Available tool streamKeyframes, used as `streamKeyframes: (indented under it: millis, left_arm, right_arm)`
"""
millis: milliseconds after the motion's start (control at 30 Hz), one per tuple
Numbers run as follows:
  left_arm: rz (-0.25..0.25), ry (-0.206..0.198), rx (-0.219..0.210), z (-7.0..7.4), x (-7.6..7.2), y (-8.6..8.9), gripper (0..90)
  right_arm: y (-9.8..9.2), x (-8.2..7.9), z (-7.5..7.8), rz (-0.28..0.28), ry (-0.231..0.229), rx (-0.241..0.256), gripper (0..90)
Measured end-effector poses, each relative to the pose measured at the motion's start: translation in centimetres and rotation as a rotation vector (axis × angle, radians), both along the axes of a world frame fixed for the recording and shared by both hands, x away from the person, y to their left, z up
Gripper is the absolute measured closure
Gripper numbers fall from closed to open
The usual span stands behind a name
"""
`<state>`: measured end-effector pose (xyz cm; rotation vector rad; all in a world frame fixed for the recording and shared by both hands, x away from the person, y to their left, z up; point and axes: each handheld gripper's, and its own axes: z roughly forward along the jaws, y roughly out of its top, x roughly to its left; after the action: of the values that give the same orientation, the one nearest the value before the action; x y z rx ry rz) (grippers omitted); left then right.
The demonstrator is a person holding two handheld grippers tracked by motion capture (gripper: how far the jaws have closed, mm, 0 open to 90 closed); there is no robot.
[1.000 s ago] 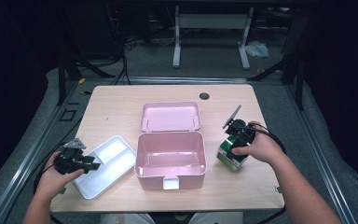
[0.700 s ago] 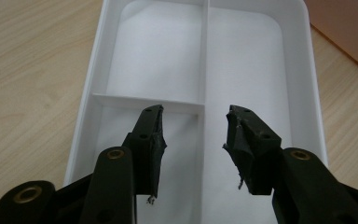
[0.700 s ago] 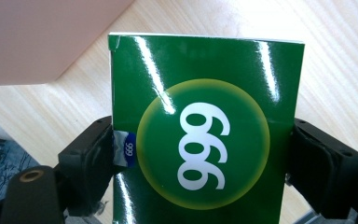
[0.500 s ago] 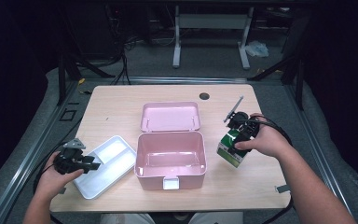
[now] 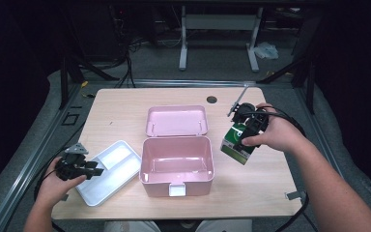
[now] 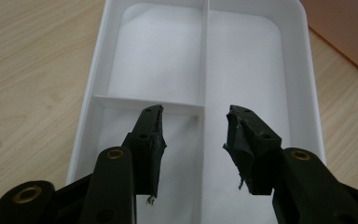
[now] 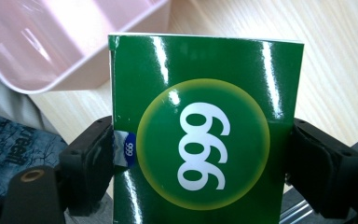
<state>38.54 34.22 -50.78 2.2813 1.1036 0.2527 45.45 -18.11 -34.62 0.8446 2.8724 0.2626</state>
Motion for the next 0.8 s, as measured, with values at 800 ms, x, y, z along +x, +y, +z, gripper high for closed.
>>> streamKeyframes:
  millis: [800]
  left_arm:
    - [-0.007, -0.003, 0.004, 0.0, 0.0, 0.0, 56.1]
  right_arm:
    - [6.6, -1.3, 1.4, 0.193, -0.004, -0.004, 16.5]
